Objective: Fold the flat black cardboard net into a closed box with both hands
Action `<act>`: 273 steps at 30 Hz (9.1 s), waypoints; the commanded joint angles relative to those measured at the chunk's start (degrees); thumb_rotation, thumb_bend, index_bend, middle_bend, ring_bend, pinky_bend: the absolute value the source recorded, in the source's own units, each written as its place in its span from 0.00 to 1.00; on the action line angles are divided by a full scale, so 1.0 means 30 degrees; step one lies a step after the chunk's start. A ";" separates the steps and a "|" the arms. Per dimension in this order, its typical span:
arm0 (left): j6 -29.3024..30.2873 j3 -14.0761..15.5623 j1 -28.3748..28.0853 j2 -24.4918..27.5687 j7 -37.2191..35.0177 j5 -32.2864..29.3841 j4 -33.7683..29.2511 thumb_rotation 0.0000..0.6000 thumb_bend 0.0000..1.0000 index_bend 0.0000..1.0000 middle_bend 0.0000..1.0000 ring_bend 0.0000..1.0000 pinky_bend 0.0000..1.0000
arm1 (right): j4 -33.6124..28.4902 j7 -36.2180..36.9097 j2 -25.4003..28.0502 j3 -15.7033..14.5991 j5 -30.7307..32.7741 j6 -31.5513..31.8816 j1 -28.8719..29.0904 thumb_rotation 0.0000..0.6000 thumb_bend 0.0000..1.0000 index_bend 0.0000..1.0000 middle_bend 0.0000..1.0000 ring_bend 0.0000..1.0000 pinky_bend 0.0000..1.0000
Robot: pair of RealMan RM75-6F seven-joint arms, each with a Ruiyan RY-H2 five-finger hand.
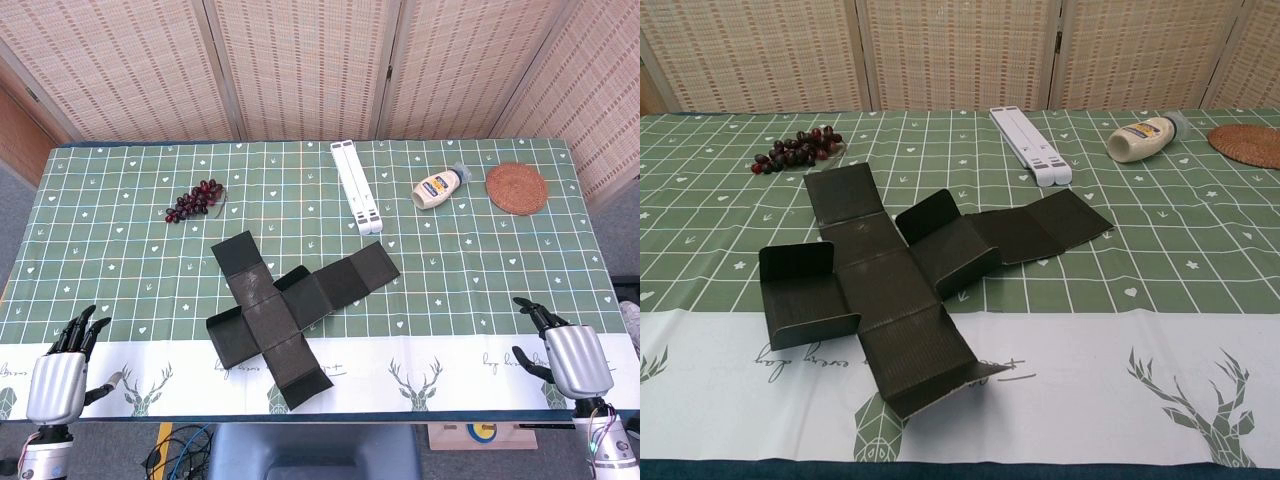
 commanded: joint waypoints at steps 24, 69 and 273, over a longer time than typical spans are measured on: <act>-0.0512 -0.0143 0.0089 0.0695 -0.0153 0.0318 -0.0374 1.00 0.08 0.20 0.10 0.15 0.40 | -0.4403 -0.7953 -0.0148 0.3756 0.6679 -1.3028 0.8973 1.00 0.17 0.00 0.01 0.63 0.94; -0.0756 -0.0350 0.0577 0.0952 -0.0164 -0.0357 -0.0128 1.00 0.08 0.18 0.10 0.14 0.40 | 0.6374 -1.3922 -0.8572 0.0452 2.2766 -1.7569 2.2785 1.00 0.16 0.00 0.00 0.63 0.94; -1.4575 -0.1252 -1.0853 -0.3229 -3.0319 -0.0748 0.6958 1.00 0.08 0.20 0.22 0.60 0.80 | -0.1471 -1.1520 -0.4352 0.1265 0.4826 -1.0743 1.8500 1.00 0.31 0.00 0.00 0.67 0.96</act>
